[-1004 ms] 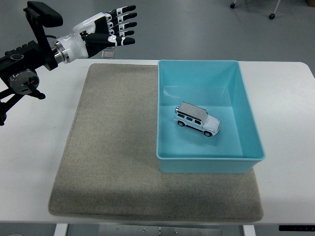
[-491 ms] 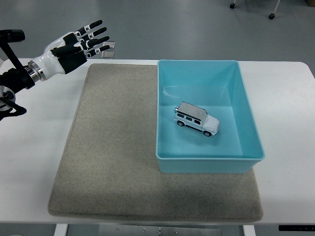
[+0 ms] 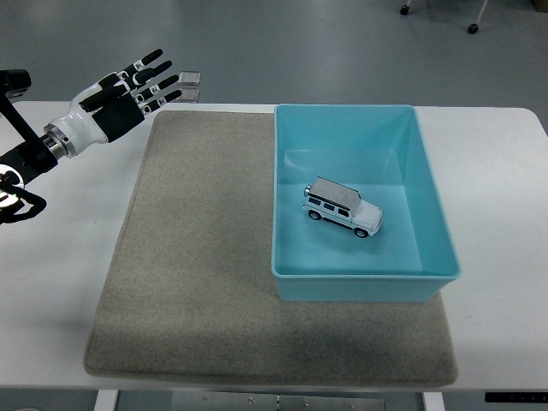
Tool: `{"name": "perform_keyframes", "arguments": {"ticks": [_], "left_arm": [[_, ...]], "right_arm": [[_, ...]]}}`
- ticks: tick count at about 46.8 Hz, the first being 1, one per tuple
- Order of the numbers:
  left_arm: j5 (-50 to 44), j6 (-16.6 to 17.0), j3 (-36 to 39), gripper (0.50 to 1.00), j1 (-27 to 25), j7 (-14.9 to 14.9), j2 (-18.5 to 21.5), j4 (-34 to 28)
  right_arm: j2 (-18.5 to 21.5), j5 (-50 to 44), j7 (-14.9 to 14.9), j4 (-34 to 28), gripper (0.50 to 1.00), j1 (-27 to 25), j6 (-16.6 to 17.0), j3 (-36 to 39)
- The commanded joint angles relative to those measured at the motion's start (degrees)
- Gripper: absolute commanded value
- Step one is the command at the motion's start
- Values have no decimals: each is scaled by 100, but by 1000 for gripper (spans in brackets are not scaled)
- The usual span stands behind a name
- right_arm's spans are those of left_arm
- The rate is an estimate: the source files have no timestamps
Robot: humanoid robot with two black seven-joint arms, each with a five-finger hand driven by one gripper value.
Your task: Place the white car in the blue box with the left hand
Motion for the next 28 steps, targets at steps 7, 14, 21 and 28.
{"name": "perform_keyframes", "arguments": {"ticks": [7, 14, 21, 28], "left_arm": [[-64, 1, 7, 999, 0, 68, -18, -18], [-64, 1, 7, 999, 0, 86, -26, -26], [-55, 1, 7, 1000, 0, 86, -26, -35], [-55, 1, -2, 999, 0, 86, -26, -35]], "right_arm": [[0, 0, 0, 18, 936, -9, 9, -2], [0, 9, 0, 18, 936, -18, 1, -11], [0, -17, 0, 26, 936, -18, 36, -20], [0, -17, 0, 26, 936, -18, 27, -20]]}}
